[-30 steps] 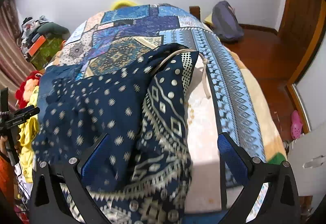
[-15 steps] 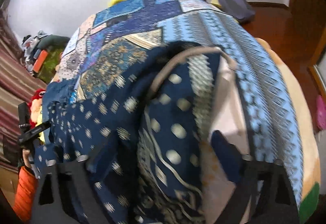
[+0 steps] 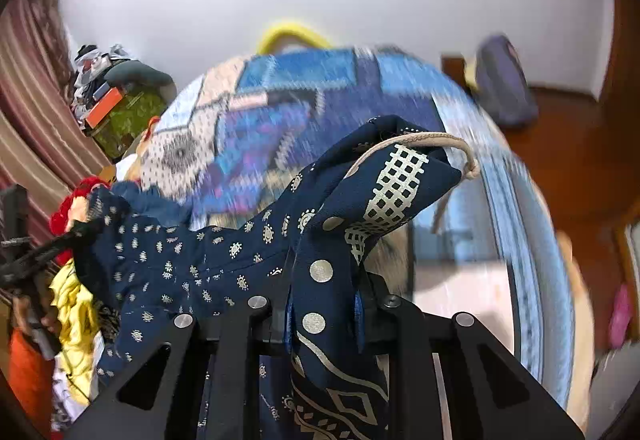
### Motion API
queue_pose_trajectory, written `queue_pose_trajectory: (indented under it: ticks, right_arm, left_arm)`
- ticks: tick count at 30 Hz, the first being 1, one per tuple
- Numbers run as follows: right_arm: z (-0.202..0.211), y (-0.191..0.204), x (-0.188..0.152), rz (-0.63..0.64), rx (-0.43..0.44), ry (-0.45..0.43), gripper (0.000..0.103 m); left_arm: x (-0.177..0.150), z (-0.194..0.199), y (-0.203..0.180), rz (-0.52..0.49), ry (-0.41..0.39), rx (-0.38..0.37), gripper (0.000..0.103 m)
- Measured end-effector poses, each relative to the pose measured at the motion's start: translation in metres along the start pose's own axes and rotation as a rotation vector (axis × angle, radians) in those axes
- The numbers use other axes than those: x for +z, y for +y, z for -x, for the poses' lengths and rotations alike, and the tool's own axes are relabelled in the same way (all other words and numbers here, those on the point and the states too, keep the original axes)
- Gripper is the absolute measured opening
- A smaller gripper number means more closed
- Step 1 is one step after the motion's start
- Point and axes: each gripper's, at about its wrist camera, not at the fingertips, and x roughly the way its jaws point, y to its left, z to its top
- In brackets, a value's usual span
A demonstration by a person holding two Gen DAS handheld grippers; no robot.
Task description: Fold large clothes
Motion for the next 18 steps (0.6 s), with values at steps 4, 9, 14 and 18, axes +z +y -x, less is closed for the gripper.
queue_pose_trajectory:
  ticks: [4,9,14,18]
  right_arm:
    - [-0.029,0.022,0.033,0.044,-0.029,-0.021,0.019]
    - [-0.089,0.021,0.046,0.059,-0.131,0.041,0.019]
    - [-0.128,-0.005,0.031,0.028,-0.170,0.094,0.025]
    - [-0.127,-0.008,0.024,0.111,-0.316,0.051,0.071]
  left_arm:
    - [0.020,-0.030,0.013,-0.001,-0.001,0.086,0.017]
    - [0.014,-0.084,0.050,0.084,0.070,0.148,0.017]
    - [-0.010,-0.132,0.082,0.151,0.155,0.187,0.021]
    - [-0.022,-0.138,0.081,0.112,0.141,0.216,0.030]
